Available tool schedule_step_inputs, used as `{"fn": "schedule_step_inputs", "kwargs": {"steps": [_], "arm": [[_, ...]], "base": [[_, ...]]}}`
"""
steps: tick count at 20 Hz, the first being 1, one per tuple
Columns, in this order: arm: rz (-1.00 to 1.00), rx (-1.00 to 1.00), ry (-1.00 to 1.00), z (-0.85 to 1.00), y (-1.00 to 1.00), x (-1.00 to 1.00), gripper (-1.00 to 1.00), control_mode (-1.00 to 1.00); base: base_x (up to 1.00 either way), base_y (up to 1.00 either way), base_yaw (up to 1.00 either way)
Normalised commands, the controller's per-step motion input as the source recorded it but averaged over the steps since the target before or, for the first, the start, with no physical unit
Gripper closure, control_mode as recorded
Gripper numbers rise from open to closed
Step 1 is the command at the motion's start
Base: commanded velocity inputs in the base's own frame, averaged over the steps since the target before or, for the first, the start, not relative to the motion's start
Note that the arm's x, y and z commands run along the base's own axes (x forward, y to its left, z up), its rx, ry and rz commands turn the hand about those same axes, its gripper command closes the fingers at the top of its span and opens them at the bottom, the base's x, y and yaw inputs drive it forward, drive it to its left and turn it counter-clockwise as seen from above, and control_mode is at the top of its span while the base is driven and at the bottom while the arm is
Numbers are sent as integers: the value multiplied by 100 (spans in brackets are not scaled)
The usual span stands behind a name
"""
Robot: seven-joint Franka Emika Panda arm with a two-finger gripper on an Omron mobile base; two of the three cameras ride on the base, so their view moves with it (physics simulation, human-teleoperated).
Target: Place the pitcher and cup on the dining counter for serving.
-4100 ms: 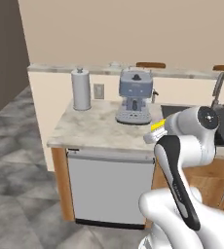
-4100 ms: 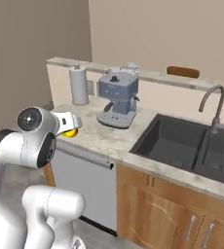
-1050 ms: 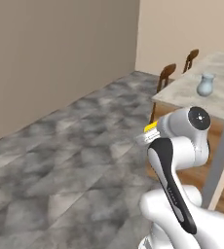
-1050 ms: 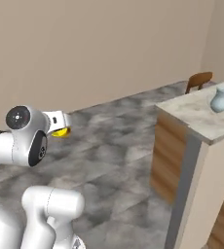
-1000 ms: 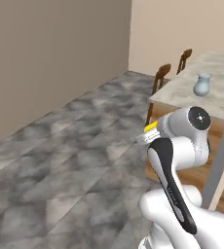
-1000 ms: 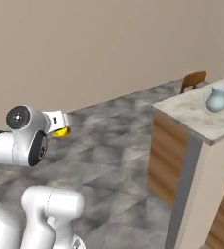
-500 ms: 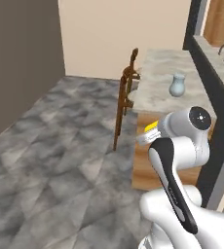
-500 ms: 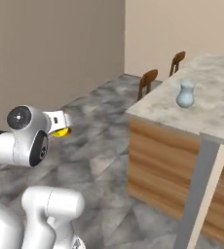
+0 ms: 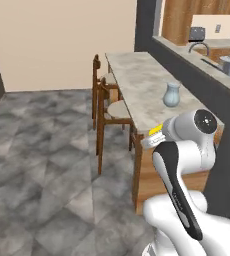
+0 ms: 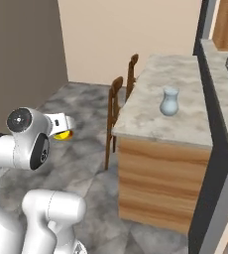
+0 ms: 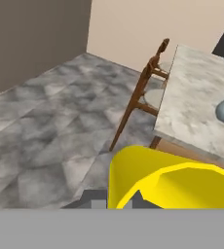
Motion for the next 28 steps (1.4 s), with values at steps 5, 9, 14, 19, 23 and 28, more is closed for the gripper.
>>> {"fn": "schedule_step_inputs", "kwargs": {"steps": [5,9,14,19,23,28], "arm": [[0,0,0,0,0,0,100,100],[0,0,0,0,0,0,100,100],[0,0,0,0,0,0,100,100],[-4,0,6,0,0,27,100,-100],[-14,0,30,0,0,86,100,-100],[-16,2,36,-1,-5,91,100,-100]], "base": [[100,31,-40],[100,0,-33],[82,0,-25],[44,0,-7],[0,0,0],[0,0,0]]}}
